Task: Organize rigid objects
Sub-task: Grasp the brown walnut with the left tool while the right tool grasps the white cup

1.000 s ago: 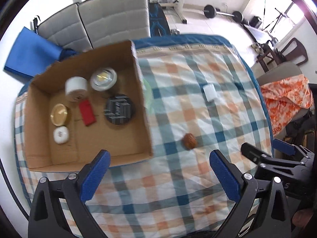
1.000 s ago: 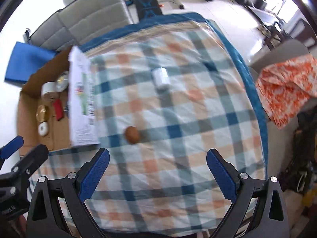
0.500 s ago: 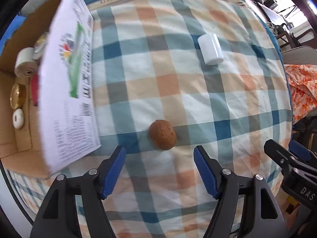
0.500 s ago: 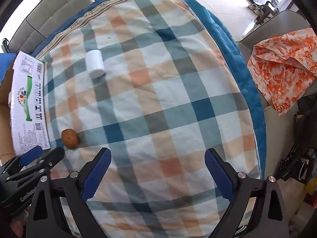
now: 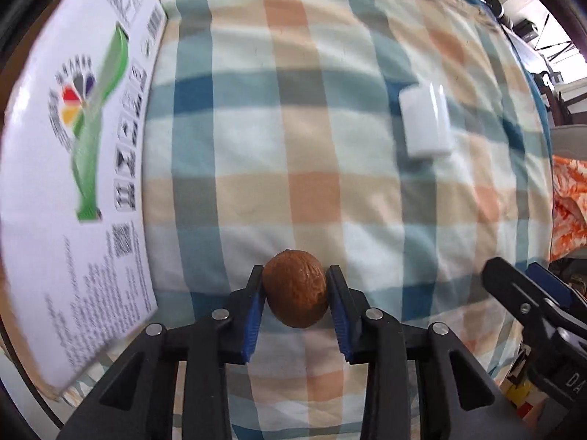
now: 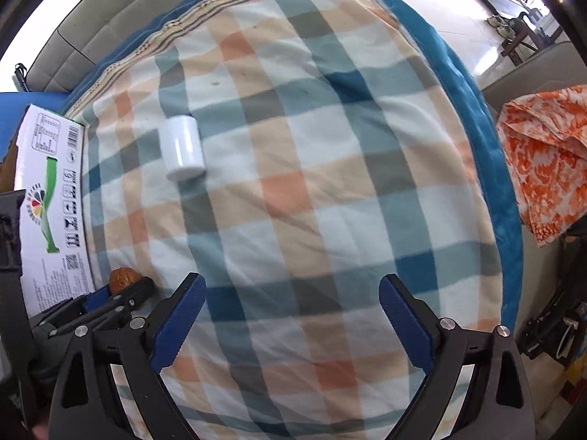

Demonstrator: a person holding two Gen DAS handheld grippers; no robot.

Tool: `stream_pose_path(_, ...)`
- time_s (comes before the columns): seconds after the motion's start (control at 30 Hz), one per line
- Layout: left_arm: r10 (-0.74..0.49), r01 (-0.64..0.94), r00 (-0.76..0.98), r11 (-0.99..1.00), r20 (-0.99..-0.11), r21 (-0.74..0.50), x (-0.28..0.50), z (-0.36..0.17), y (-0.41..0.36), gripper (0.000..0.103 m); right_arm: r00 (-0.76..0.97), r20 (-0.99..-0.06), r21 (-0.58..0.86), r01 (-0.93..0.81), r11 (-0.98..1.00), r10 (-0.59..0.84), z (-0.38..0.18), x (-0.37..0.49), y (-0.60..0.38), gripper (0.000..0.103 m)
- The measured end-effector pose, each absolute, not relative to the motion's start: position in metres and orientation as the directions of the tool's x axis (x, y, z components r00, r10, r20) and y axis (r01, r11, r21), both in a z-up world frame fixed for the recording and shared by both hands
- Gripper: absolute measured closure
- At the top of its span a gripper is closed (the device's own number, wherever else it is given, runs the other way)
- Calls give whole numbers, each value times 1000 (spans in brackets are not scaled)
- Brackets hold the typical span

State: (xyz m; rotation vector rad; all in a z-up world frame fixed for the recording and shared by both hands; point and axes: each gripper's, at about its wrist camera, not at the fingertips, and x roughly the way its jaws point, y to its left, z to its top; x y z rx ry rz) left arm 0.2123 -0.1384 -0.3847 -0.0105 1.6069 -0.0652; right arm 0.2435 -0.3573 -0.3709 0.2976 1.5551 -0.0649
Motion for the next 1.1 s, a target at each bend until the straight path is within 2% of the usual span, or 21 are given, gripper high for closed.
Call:
stream_pose_path(0.03, -45, 22, -23, 999, -999, -46, 218, -382, -137, 72, 29, -986, 168, 231, 958, 166, -371, 253, -355, 8)
stream_pose_path(0.2, -40, -35, -6, 999, -999, -40, 244, -385, -125, 72, 36, -975, 222, 229, 948, 220, -380, 297, -343, 32)
stream_pose_path(0.37, -30, -60, -8, 998, -1000, -29, 260, -390, -113, 72, 24, -970, 242, 213, 947, 242, -396, 331, -328, 32)
stream_pose_path(0.47, -27, -67, -17, 997, -1000, -26, 261, -393, -109, 72, -8, -969, 241, 206, 948, 248, -410, 343, -319, 37)
stream_pose_path(0.63, -19, -56, -22, 998, -1000, -17, 265, -393, -103, 72, -18, -985, 167, 160, 973, 172, -417, 355, -301, 41)
stream_pose_path(0.77, -8, -39, -21, 999, -1000, -7, 272, -399, -104, 72, -26, -997, 74, 132, 988, 78, -417, 359, -292, 67)
stream_pose_path(1.1, 6, -7, -21, 1000, -1000, 7, 293, -402, -134, 72, -28, -997, 69, 118, 991, 73, -417, 353, -293, 69)
